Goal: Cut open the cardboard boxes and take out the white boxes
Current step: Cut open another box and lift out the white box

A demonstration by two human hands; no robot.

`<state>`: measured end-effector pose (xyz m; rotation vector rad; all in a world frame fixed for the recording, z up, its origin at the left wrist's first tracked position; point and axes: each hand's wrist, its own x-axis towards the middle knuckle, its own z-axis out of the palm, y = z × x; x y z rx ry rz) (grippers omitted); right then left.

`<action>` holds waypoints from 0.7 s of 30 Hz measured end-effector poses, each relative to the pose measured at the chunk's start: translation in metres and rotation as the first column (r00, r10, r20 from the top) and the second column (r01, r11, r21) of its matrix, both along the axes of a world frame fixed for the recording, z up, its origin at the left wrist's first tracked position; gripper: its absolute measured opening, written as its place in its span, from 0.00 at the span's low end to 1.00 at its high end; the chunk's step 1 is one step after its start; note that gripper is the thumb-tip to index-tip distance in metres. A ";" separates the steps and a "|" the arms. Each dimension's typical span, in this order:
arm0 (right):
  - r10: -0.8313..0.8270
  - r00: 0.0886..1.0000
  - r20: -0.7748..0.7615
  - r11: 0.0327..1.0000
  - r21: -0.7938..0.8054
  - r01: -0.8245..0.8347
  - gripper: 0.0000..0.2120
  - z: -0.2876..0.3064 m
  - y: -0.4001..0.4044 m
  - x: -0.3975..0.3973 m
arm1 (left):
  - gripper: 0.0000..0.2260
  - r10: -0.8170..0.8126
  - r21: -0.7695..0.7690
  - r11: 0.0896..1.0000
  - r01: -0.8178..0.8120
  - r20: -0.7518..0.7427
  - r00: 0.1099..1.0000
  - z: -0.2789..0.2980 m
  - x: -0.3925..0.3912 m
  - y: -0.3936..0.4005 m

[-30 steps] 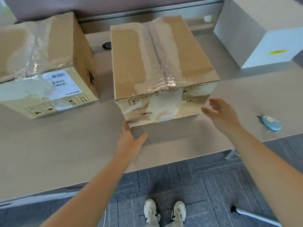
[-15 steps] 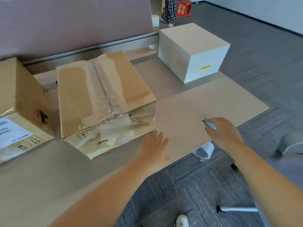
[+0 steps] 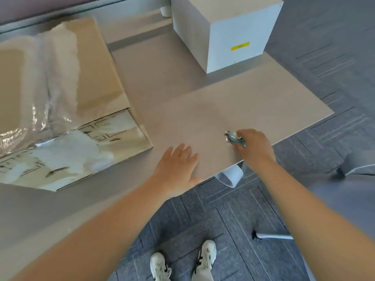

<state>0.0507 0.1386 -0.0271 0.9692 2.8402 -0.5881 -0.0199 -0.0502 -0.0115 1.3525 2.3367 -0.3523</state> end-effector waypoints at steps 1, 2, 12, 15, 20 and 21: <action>0.003 1.000 -0.013 1.000 -0.004 -0.003 0.14 -0.001 0.002 0.000 | 0.30 0.009 0.002 1.000 -0.009 -0.002 1.000 0.001 0.001 0.000; 0.008 0.999 -0.031 1.000 -0.018 -0.009 0.14 -0.002 0.003 0.000 | 0.30 0.020 0.008 1.000 -0.020 -0.004 1.000 0.004 0.002 0.001; -0.378 0.861 -0.340 0.710 -0.703 0.034 0.21 0.069 -0.012 -0.003 | 0.30 0.062 0.191 0.980 -0.057 -0.020 0.998 0.078 0.002 0.002; -0.358 0.864 -0.354 0.680 -0.733 -0.019 0.20 0.093 -0.020 -0.013 | 0.30 0.132 0.341 0.931 -0.129 0.013 0.991 0.108 -0.011 -0.007; -0.290 0.862 -0.415 0.724 -0.684 -0.086 0.16 0.118 -0.046 -0.040 | 0.29 0.208 0.451 0.873 -0.187 0.004 0.978 0.141 -0.044 -0.040; -0.292 0.857 -0.424 0.721 -0.686 -0.094 0.14 0.120 -0.052 -0.047 | 0.30 0.220 0.441 0.875 -0.200 0.007 0.975 0.143 -0.054 -0.047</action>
